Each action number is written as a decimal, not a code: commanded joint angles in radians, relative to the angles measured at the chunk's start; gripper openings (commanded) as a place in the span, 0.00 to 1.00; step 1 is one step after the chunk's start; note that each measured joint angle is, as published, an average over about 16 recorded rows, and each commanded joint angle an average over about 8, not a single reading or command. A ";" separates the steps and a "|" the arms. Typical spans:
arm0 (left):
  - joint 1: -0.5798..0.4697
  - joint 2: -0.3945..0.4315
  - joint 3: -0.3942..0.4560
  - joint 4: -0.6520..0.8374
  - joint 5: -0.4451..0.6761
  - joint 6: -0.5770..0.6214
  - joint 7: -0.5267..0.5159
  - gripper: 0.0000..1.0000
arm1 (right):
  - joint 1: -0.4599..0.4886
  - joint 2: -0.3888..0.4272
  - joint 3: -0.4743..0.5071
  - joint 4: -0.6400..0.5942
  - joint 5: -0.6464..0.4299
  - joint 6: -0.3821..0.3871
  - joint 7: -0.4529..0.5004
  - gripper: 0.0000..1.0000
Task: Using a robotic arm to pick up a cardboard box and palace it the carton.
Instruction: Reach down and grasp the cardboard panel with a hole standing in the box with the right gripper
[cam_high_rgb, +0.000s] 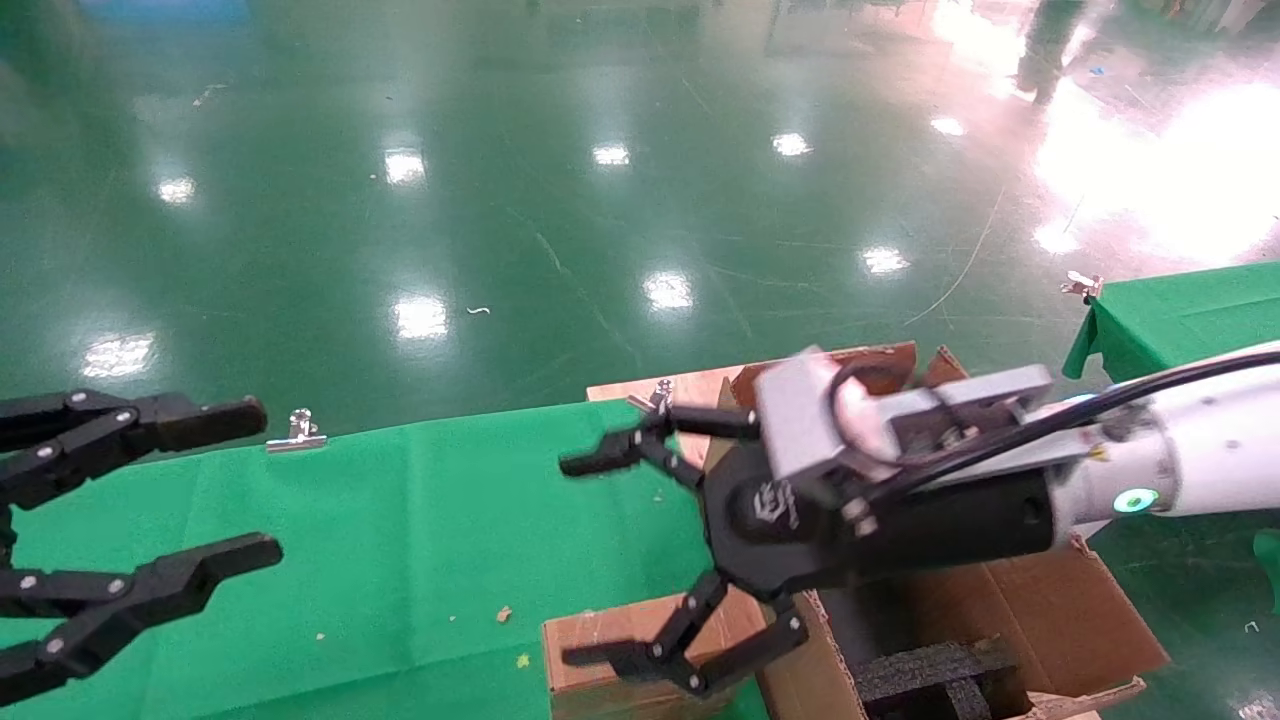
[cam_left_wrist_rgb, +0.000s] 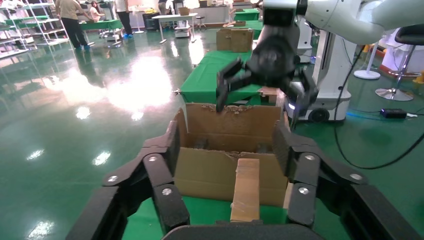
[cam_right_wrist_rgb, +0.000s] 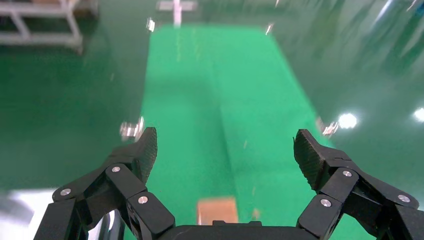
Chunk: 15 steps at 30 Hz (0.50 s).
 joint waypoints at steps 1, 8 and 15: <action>0.000 0.000 0.000 0.000 0.000 0.000 0.000 0.00 | 0.038 -0.009 -0.034 -0.001 -0.063 -0.017 0.012 1.00; 0.000 0.000 0.000 0.000 0.000 0.000 0.000 0.00 | 0.153 -0.035 -0.208 -0.005 -0.246 -0.029 0.051 1.00; 0.000 0.000 0.000 0.000 0.000 0.000 0.000 0.00 | 0.231 -0.070 -0.343 -0.020 -0.357 -0.024 0.046 1.00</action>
